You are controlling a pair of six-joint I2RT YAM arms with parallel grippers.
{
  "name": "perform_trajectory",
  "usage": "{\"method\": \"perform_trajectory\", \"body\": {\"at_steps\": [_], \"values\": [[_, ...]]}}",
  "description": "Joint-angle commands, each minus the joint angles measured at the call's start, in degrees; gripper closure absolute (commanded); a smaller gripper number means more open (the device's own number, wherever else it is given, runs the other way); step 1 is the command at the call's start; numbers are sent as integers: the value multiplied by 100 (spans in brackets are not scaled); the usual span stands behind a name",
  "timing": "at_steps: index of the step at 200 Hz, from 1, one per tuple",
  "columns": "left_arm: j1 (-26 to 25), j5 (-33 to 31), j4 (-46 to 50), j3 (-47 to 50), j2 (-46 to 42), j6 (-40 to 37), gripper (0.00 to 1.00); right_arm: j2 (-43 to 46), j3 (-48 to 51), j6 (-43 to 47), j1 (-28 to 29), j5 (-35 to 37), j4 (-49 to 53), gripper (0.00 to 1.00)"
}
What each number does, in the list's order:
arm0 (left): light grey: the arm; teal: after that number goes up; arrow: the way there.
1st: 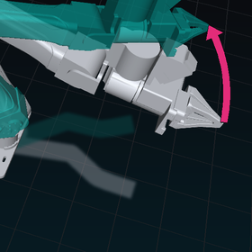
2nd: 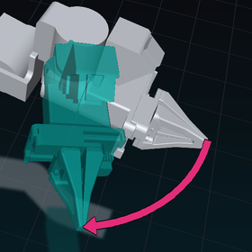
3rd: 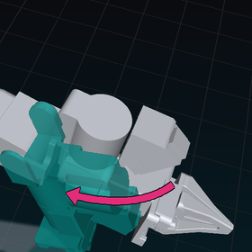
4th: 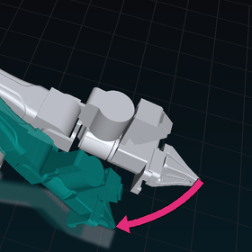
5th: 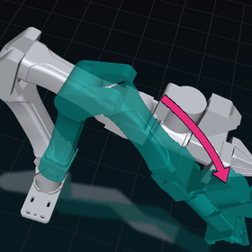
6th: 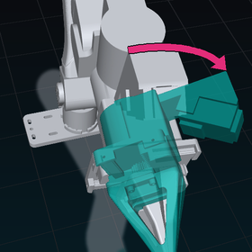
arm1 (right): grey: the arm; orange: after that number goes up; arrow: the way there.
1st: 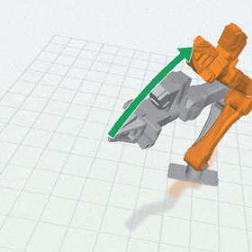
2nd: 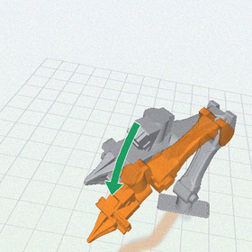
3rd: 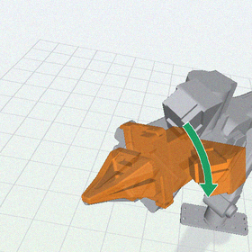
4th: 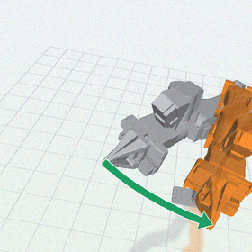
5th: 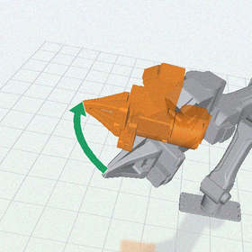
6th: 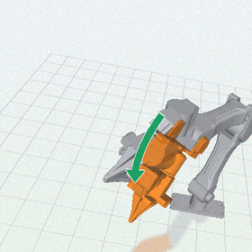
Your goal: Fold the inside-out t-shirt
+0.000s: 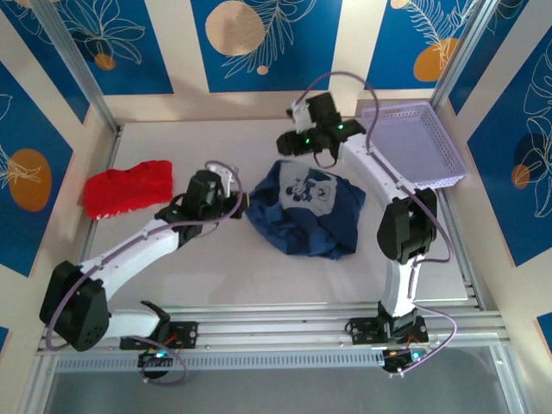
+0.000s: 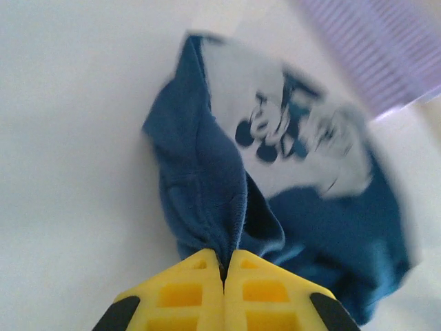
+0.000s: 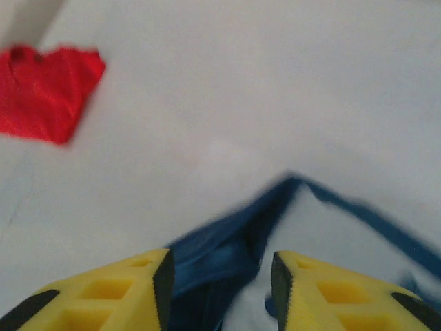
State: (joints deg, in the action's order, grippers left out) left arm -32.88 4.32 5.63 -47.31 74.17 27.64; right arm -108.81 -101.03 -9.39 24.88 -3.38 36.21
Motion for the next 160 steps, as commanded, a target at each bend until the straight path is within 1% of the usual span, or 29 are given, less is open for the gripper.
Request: {"method": "perform_trajectory", "body": {"at_steps": [1,12,18,26,39,52,64,85,95,103,114,137,160], "values": [[11,-514,64,483,-41,157,100,1114,1212,-221,153,87,22,54],[10,-656,73,698,-91,116,100,1505,2047,-414,256,136,-113,53],[6,-708,85,795,-118,60,96,1681,2447,-530,330,167,-175,53],[-5,-766,93,905,-164,-34,88,1881,2913,-671,442,237,-216,52],[-35,-945,229,980,-217,-185,70,2106,3488,-850,630,468,-228,52],[-100,-1086,355,993,-281,-425,56,2220,3884,-939,757,759,-211,51],[-197,-1075,334,972,-336,-657,48,2276,4120,-984,820,956,-202,50],[-480,-674,88,846,-249,-1065,35,2262,4308,-969,869,1144,-274,50],[-577,-377,13,685,-25,-1245,33,2210,4335,-958,876,1234,-309,50],[-641,-303,86,490,212,-1355,33,2167,4353,-935,878,1313,-345,51],[-684,-329,191,225,567,-1467,33,2125,4360,-890,871,1443,-360,51],[-684,-584,305,-218,1250,-1635,34,2101,4397,-837,849,1568,-393,54],[-684,-503,404,-560,1761,-1751,38,2109,4417,-841,803,1532,-421,58]]}}
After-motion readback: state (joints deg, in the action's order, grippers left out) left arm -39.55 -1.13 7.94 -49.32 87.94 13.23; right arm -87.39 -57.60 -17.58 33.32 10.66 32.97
